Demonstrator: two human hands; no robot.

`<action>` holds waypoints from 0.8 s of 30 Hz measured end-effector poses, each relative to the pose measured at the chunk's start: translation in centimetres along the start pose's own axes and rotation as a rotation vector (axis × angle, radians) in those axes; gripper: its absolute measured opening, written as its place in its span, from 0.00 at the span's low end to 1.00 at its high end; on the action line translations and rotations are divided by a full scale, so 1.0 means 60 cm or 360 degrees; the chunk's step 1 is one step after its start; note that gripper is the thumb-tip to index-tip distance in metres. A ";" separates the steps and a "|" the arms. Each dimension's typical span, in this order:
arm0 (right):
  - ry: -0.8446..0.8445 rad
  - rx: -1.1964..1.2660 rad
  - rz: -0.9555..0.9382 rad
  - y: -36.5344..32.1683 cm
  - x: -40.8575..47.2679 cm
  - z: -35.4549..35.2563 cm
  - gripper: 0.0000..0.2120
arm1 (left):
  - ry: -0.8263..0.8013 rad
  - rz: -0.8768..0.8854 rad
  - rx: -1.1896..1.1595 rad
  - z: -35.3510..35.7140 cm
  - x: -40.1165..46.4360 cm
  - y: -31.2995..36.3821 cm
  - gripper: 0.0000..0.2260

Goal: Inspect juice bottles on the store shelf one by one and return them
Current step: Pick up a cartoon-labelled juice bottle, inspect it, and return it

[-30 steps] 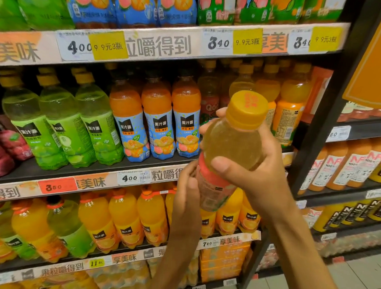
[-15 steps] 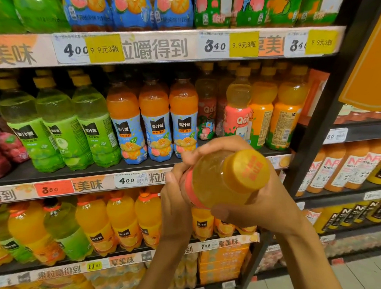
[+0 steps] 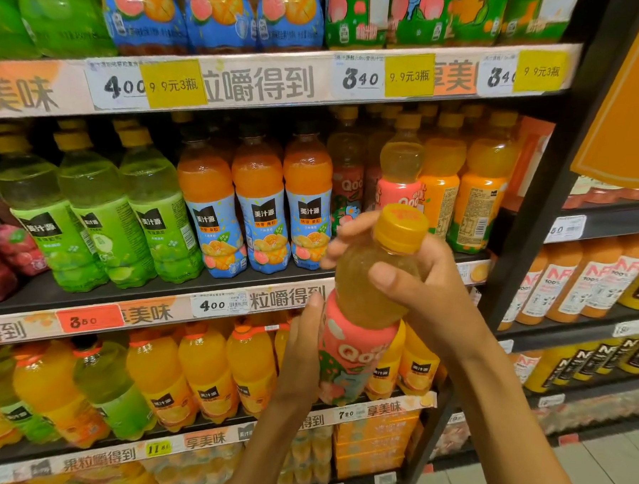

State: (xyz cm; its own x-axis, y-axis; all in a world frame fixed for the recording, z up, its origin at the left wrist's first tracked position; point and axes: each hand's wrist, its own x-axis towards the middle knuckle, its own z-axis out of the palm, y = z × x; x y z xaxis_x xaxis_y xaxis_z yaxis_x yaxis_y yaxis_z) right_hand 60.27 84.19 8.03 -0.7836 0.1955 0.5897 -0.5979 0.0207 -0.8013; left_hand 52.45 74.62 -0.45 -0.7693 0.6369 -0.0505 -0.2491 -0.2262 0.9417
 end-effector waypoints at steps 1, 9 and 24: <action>0.0015 0.0062 0.0072 0.006 0.001 -0.002 0.23 | -0.0080 -0.0026 0.0007 -0.002 0.002 -0.005 0.25; 0.0506 0.0027 0.0235 0.021 0.002 -0.010 0.06 | -0.0224 -0.0091 0.0166 0.013 -0.002 -0.006 0.26; 0.0592 0.0273 0.0577 0.034 0.028 -0.030 0.16 | -0.0541 -0.0383 -0.0096 0.018 -0.008 -0.001 0.34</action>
State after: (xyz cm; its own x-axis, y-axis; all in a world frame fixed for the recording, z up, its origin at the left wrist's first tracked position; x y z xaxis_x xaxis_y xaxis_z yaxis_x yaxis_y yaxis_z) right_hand 58.02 86.32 7.22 -0.8505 0.4948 0.1785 -0.3441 -0.2665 -0.9003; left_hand 53.46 75.14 -0.11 -0.4495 0.8815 -0.1444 -0.4399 -0.0777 0.8947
